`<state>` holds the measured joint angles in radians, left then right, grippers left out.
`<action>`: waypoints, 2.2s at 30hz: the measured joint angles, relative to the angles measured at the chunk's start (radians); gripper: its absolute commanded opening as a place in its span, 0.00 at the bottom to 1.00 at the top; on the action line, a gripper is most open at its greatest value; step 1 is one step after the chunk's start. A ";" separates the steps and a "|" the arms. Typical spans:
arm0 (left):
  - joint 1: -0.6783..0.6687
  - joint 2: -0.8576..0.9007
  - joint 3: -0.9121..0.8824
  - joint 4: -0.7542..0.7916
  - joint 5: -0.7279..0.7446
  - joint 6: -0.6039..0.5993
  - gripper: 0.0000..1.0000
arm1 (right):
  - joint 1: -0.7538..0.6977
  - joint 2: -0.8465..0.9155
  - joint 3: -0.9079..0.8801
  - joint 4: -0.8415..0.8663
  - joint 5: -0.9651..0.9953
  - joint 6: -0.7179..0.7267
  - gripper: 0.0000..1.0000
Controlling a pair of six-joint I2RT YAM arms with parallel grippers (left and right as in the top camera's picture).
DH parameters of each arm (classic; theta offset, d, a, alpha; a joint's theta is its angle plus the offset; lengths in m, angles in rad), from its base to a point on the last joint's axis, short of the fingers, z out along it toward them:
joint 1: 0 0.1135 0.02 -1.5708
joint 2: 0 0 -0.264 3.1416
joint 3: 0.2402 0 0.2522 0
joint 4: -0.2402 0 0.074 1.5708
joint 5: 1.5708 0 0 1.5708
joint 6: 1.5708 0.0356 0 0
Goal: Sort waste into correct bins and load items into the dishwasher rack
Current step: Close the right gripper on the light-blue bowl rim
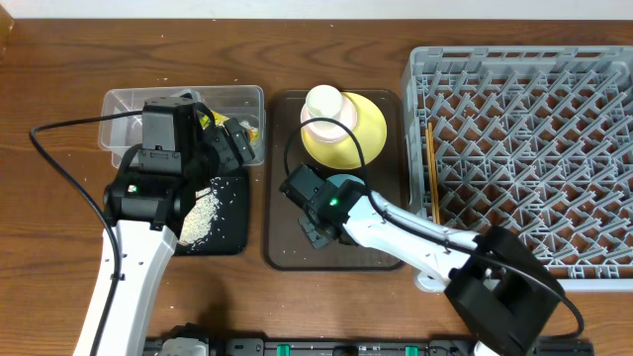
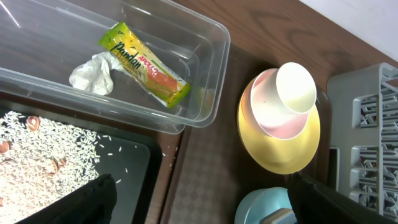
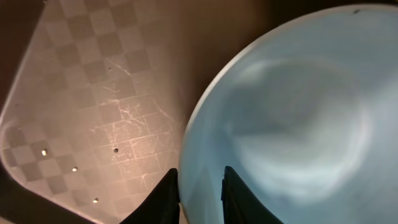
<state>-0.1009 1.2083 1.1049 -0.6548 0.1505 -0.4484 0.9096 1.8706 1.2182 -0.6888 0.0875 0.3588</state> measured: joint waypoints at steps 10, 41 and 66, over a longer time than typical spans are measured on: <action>0.000 0.000 0.000 0.000 0.000 0.000 0.90 | 0.000 0.042 0.000 0.002 0.000 0.000 0.17; 0.000 0.000 0.000 0.000 0.000 0.000 0.90 | 0.000 0.042 0.028 -0.010 0.001 -0.034 0.15; 0.000 0.000 0.000 0.000 0.000 0.000 0.90 | 0.000 0.042 0.051 -0.020 0.026 -0.056 0.01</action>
<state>-0.1005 1.2087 1.1049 -0.6548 0.1505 -0.4484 0.9092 1.9125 1.2690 -0.7090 0.1135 0.3023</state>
